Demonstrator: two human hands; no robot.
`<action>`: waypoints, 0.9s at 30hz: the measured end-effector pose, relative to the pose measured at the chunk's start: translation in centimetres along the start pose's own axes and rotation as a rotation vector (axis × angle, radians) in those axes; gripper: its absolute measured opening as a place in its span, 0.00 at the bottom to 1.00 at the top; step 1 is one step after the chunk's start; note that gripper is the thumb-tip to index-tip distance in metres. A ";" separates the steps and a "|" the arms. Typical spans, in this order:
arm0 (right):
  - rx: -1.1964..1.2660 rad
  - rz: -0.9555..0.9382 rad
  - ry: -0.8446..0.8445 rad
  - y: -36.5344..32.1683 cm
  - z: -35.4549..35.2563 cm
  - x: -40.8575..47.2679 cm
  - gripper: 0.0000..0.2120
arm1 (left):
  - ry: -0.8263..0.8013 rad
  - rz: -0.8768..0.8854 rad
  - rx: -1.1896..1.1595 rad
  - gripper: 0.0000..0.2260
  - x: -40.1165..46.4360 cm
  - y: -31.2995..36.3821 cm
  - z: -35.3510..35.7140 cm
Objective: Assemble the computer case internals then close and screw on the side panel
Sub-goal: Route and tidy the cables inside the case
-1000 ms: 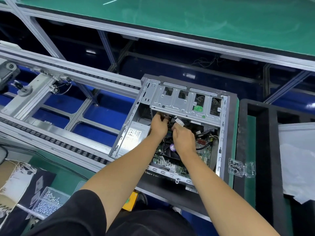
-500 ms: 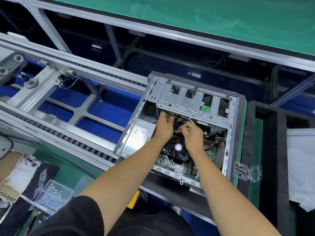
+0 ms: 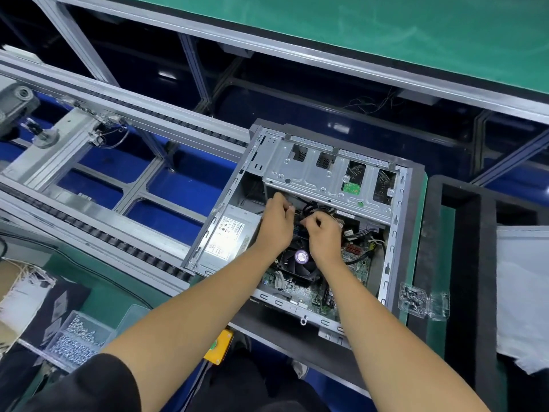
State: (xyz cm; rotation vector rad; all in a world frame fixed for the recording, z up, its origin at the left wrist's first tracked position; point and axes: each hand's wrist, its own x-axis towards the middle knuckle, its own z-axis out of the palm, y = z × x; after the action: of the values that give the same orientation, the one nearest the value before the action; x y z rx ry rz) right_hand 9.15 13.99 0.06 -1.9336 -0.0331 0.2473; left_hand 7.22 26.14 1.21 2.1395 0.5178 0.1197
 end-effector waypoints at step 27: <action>0.093 0.041 -0.198 0.7 0.8 2.6 0.05 | -0.048 -0.109 -0.149 0.04 0.5 -0.2 0.0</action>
State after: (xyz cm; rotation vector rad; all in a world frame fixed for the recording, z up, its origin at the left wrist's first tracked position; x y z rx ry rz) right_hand 11.43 14.84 -1.28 -1.8127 -0.1113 0.4595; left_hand 7.66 26.41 1.00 1.9605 0.5779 0.0446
